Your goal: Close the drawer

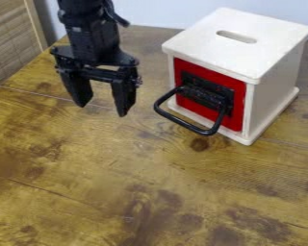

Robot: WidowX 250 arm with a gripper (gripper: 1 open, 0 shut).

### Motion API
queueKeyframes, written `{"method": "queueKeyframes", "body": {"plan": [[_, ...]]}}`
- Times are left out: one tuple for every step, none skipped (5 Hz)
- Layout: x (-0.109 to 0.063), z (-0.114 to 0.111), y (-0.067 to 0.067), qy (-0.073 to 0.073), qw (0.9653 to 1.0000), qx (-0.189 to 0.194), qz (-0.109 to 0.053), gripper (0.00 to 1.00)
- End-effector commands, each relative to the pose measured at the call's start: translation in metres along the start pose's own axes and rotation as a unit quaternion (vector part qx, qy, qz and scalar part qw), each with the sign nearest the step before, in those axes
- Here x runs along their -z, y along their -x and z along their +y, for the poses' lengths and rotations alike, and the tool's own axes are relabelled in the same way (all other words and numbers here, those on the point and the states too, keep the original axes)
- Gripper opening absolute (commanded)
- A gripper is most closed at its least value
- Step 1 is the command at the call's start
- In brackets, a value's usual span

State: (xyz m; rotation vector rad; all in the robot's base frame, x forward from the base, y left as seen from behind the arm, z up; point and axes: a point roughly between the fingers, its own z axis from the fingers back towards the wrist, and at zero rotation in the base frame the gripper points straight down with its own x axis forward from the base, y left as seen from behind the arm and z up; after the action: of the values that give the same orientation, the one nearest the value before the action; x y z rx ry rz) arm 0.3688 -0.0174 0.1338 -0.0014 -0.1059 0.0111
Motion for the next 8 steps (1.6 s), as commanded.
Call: {"method": "queueKeyframes", "body": {"plan": [[-0.018,0.021,-0.018,-0.005,0.9993,-0.018,-0.032,1.00],[-0.015,0.021,-0.032,-0.005,0.9992,-0.021,-0.033,1.00],[-0.006,0.001,-0.034,-0.001,0.9993,0.011,-0.034,1.00],[-0.005,-0.019,-0.032,0.005,0.9983,0.046,-0.035,1.00],[-0.024,-0.020,-0.028,0.009,0.9971,0.068,-0.032,1.00],[-0.032,-0.018,-0.021,0.007,0.9953,0.083,-0.049,1.00],[-0.033,-0.016,-0.017,0.010,0.9948,0.094,-0.040,1.00],[-0.033,-0.013,-0.015,0.010,0.9937,0.105,-0.039,1.00]]}}
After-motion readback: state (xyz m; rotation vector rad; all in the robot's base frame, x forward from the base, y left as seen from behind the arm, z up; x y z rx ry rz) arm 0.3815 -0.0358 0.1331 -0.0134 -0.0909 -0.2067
